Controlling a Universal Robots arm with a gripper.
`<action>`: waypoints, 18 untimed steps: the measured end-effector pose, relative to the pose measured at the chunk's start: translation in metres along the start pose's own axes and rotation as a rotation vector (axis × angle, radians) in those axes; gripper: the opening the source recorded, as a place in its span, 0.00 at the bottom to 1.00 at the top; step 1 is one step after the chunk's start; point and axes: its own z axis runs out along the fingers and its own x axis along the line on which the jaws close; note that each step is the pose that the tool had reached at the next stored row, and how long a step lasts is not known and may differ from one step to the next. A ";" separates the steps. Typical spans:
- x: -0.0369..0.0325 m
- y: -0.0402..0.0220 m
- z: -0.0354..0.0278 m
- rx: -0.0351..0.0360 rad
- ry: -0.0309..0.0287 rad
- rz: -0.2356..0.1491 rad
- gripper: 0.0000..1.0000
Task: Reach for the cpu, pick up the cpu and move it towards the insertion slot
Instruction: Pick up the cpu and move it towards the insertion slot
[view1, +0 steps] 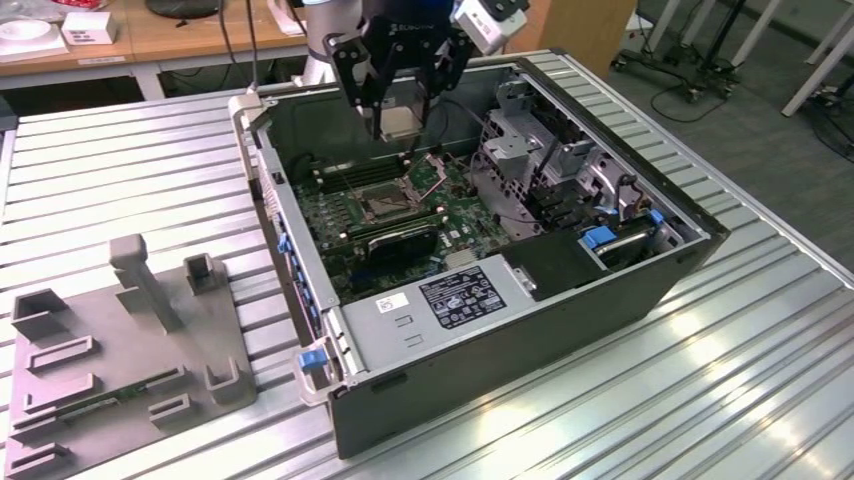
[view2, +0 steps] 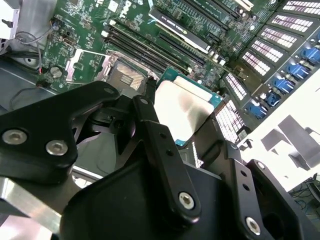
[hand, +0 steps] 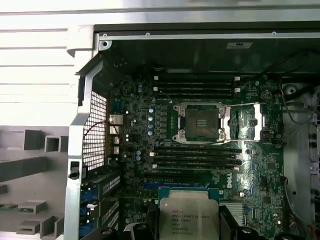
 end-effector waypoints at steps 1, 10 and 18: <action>-0.0001 0.0003 0.0001 0.0000 0.0000 0.000 0.55; -0.0010 0.0034 0.0010 0.0001 0.0001 0.000 0.55; -0.0019 0.0071 0.0019 0.0001 0.0001 0.000 0.55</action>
